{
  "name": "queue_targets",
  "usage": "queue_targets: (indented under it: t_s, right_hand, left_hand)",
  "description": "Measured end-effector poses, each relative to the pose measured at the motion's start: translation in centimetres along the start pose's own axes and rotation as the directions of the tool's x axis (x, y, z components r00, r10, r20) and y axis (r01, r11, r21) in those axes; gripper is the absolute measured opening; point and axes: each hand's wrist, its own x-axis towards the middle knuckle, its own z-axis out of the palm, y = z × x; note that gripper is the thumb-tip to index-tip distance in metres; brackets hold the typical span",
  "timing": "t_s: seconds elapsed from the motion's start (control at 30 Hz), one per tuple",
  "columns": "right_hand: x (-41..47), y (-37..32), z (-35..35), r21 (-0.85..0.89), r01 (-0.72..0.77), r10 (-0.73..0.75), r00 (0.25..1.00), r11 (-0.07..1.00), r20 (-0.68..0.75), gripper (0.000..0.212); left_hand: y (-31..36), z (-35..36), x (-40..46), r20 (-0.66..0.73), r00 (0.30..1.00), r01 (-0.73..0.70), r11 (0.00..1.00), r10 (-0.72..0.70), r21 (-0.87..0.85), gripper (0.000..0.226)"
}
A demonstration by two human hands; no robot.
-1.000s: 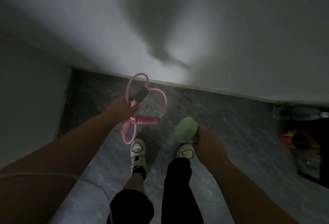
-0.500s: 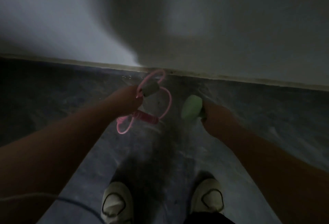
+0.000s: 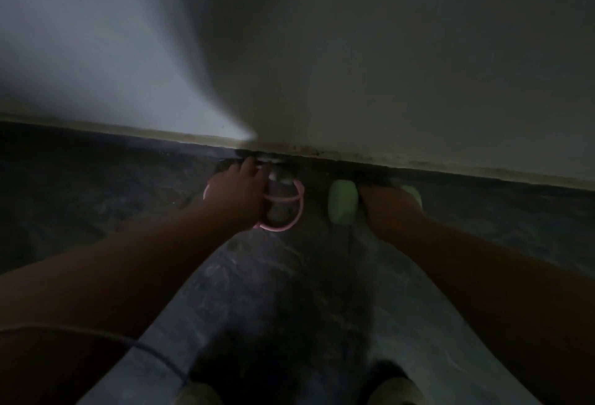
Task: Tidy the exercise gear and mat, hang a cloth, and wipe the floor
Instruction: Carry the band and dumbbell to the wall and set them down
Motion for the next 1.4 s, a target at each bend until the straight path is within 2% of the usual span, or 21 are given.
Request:
queue_targets:
  t_s: [0.17, 0.33, 0.47, 0.63, 0.9, 1.0, 1.07, 1.13, 1.2, 1.27, 1.4]
  right_hand:
    - [1.1, -0.5, 0.7, -0.094, -0.025, 0.022, 0.999, 0.995, -0.041, 0.033]
    - [1.1, -0.6, -0.4, -0.253, -0.003, -0.03, 0.992, 0.967, -0.125, 0.031]
    - [0.1, -0.7, -0.1, -0.324, -0.001, -0.083, 0.966, 0.946, -0.246, 0.023]
    - [-0.5, -0.6, 0.5, -0.295, 0.032, -0.097, 0.973, 0.955, -0.208, 0.035]
    - [-0.6, -0.9, 1.3, -0.293, 0.002, -0.068, 0.975, 0.956, -0.213, 0.042]
    - [-0.9, -1.0, 1.4, -0.309, 0.012, -0.072, 0.981, 0.951, -0.182, 0.052]
    - [-1.5, -1.3, 1.3, -0.305, 0.002, -0.056, 0.984, 0.952, -0.168, 0.056]
    - [-3.1, -2.1, 0.7, -0.247, -0.016, -0.027, 0.985, 0.969, -0.17, 0.058]
    - [-5.4, -3.3, -0.9, -0.18, -0.024, -0.005, 0.987, 0.983, -0.158, 0.06]
    - [-8.2, -4.4, -3.0, -0.162, 0.006, -0.029, 0.989, 0.987, -0.143, 0.053]
    - [-15.0, -7.2, -9.1, -0.111, 0.07, -0.094, 0.969, 0.991, -0.226, 0.05]
  left_hand:
    - [0.3, 2.1, -1.5, -0.03, 0.993, -0.108, 0.987, 0.112, 0.122, 0.104]
    - [-0.1, 3.6, -2.4, 0.07, 0.965, -0.264, 0.927, 0.254, 0.266, 0.105]
    - [-0.2, 4.1, -2.6, 0.048, 0.965, -0.263, 0.929, 0.259, 0.26, 0.085]
    - [-0.9, 4.3, -1.3, 0.05, 0.972, -0.234, 0.928, 0.229, 0.289, 0.069]
    - [-1.8, 5.2, 0.5, -0.028, 0.995, -0.094, 0.984, 0.099, 0.149, 0.065]
    - [-0.9, 5.0, 0.6, -0.066, 0.994, -0.077, 0.988, 0.086, 0.13, 0.064]
    - [-0.3, 4.7, 0.0, -0.081, 0.994, -0.067, 0.992, 0.076, 0.105, 0.072]
    - [0.2, 4.1, -1.3, -0.063, 0.996, -0.063, 0.997, 0.067, 0.052, 0.081]
    - [0.9, 2.4, -3.6, -0.05, 0.998, -0.047, 0.999, 0.046, -0.01, 0.081]
    - [1.8, 0.1, -6.4, -0.03, 0.999, -0.038, 0.998, 0.036, -0.056, 0.079]
    - [3.2, -6.5, -13.7, 0.027, 0.999, -0.034, 0.986, 0.038, -0.16, 0.078]
